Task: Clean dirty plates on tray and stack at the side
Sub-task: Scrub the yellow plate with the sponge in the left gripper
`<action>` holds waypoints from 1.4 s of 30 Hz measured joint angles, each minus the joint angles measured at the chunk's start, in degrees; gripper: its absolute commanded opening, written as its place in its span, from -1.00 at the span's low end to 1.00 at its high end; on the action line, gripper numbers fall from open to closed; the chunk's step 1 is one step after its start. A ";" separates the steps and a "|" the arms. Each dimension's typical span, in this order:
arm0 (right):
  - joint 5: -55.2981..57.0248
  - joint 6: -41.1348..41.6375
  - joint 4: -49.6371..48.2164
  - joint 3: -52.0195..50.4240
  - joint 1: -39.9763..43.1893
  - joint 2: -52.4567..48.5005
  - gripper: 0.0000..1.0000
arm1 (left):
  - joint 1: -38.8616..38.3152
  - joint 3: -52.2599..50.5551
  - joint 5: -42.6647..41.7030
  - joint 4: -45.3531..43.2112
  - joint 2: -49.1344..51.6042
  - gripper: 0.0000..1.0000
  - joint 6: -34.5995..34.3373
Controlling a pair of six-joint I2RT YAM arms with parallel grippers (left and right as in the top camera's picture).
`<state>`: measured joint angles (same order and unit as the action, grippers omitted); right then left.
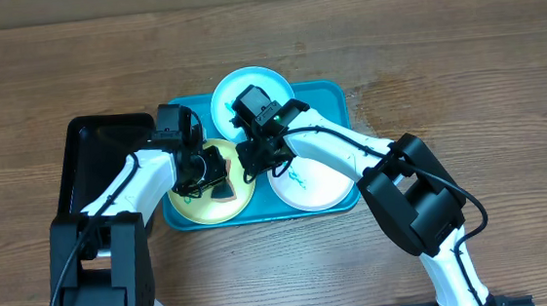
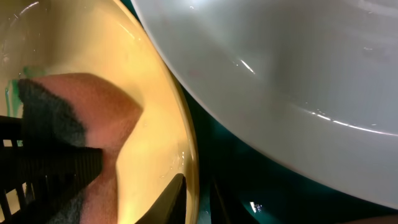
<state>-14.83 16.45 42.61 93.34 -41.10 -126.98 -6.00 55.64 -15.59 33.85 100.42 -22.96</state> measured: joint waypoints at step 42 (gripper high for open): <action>-0.24 -0.02 0.35 0.00 -0.20 -0.07 -0.70 | 0.52 12.33 7.76 7.30 8.79 -0.91 1.09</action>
<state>-15.07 16.43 42.96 93.34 -41.30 -127.04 -5.48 67.96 -7.84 41.15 109.21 -21.87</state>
